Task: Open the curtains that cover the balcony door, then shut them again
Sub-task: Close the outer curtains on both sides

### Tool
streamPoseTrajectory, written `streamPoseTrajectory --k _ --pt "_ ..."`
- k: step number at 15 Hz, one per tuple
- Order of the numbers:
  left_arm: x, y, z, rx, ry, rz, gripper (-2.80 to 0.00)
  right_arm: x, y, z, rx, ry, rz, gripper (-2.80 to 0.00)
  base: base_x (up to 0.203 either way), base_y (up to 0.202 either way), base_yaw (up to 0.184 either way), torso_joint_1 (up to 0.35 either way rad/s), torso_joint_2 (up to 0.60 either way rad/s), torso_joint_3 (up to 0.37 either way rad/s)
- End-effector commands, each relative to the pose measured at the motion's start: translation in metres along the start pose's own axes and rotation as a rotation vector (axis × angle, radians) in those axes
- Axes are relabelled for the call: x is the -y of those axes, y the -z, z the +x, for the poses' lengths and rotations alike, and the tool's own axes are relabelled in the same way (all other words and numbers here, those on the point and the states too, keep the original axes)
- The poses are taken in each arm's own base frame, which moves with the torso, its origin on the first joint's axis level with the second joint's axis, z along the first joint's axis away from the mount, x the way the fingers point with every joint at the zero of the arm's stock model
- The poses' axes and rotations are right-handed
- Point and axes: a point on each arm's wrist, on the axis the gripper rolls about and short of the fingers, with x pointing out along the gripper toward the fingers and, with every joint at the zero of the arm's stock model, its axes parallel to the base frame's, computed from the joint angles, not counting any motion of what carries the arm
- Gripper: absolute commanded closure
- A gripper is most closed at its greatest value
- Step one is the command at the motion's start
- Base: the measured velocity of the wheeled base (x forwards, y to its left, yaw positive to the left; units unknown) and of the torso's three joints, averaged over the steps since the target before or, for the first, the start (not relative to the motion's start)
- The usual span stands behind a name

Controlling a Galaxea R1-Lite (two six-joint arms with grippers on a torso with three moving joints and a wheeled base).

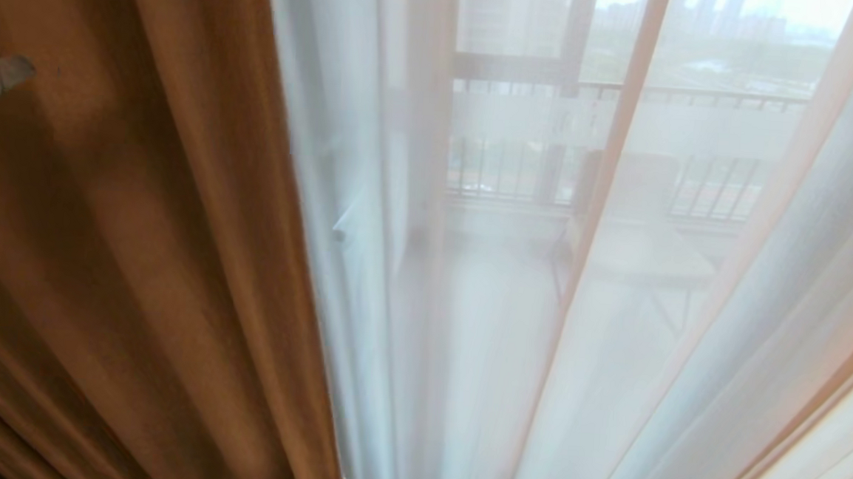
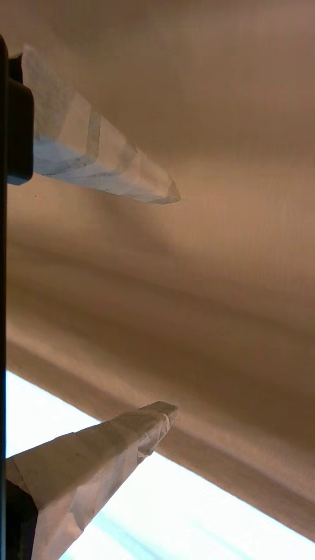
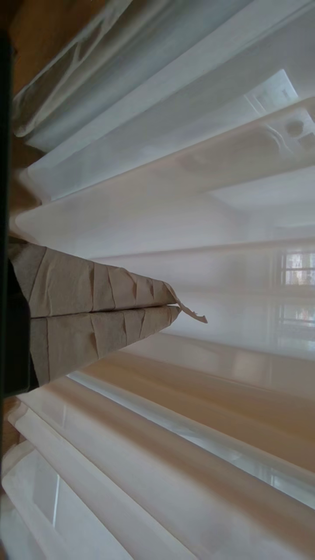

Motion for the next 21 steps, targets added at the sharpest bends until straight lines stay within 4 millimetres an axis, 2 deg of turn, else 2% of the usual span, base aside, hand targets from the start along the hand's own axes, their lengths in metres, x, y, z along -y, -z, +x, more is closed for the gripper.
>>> streamPoseTrajectory --k 1,3,4,15,21 --pt "0.007 -0.002 -0.009 0.019 0.011 0.011 -2.8 0.0 0.0 0.0 0.001 0.0 0.0 0.0 0.0 0.0 0.0 0.0 0.0 0.0" --pt "0.006 0.001 -0.01 0.015 0.007 0.008 -2.8 0.0 0.0 0.0 -0.001 -0.001 0.0 0.0 0.0 0.0 0.0 0.0 0.0 0.0" --pt "0.006 0.002 -0.01 0.015 0.005 0.007 0.0 0.0 0.0 0.0 0.0 -0.001 0.0 0.0 0.0 0.0 0.0 0.0 0.0 0.0" --pt "0.002 0.01 -0.011 -0.015 -0.011 -0.006 0.0 0.0 0.0 0.0 0.001 -0.001 0.0 0.0 0.0 0.0 0.0 0.0 0.0 0.0" --pt "0.0 0.026 -0.018 -0.061 -0.035 0.004 0.0 0.0 0.0 0.0 0.0 -0.001 0.0 0.0 0.0 0.0 0.0 0.0 0.0 0.0"
